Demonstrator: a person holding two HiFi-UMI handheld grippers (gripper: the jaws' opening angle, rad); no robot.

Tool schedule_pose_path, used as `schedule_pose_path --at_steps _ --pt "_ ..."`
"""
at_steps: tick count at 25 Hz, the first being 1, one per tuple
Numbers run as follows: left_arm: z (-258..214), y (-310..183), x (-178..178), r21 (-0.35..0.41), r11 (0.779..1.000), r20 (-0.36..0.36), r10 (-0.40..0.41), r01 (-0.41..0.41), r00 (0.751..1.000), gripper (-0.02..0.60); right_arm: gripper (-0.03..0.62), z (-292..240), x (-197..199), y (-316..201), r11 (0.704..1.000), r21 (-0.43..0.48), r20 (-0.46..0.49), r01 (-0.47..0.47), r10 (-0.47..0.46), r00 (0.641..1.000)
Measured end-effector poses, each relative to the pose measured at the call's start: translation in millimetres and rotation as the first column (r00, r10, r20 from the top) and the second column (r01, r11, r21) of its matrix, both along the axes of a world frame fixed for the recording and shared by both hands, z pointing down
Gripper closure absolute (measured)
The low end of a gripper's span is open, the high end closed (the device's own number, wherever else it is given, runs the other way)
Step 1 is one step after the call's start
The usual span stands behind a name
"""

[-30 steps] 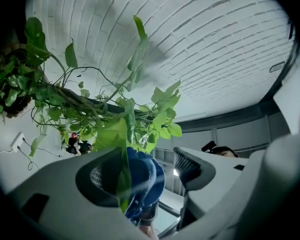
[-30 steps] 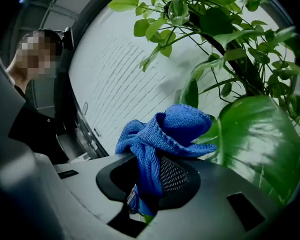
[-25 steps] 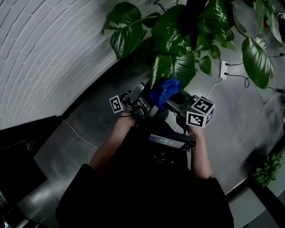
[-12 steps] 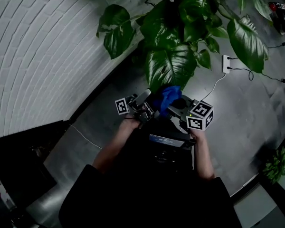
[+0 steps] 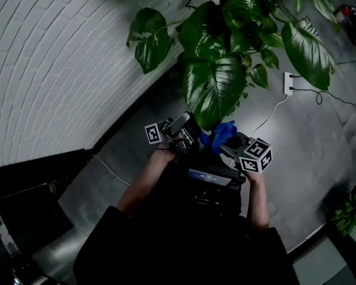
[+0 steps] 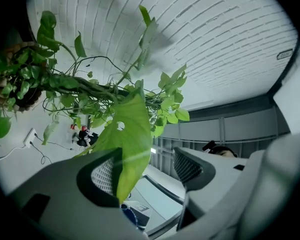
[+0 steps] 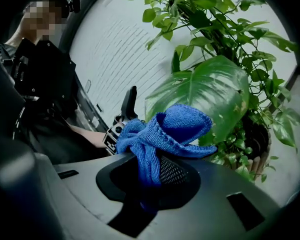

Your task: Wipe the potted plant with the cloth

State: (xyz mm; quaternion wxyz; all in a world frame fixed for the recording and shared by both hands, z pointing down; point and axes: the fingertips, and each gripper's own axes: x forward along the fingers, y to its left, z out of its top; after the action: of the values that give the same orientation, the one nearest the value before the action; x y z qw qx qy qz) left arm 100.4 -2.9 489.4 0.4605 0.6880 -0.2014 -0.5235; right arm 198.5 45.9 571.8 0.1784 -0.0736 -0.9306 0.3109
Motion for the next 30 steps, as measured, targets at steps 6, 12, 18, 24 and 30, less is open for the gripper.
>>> schedule_pose_path --at_steps 6,12,18,24,30 --pt "8 11 -14 -0.060 0.996 0.195 -0.048 0.061 0.980 0.261 0.487 -38 56 -44 0.985 -0.074 0.172 -0.154 0.165 0.971" --pt "8 32 -64 -0.091 0.980 0.303 -0.143 0.178 0.942 0.261 0.487 -112 68 -91 0.952 -0.075 0.398 -0.295 0.300 0.867" --pt "-3 60 -112 -0.061 0.970 0.352 -0.199 0.235 0.914 0.261 0.487 -148 4 -79 0.954 -0.106 0.481 -0.281 0.297 0.825" --pt "-17 104 -161 -0.016 0.971 0.380 -0.214 0.238 0.900 0.261 0.487 -167 -65 -51 0.944 -0.142 0.475 -0.299 0.330 0.816" --pt "-33 153 -230 0.034 0.979 0.392 -0.197 0.199 0.899 0.261 0.487 -181 -149 -8 0.897 -0.249 0.487 -0.365 0.442 0.753"
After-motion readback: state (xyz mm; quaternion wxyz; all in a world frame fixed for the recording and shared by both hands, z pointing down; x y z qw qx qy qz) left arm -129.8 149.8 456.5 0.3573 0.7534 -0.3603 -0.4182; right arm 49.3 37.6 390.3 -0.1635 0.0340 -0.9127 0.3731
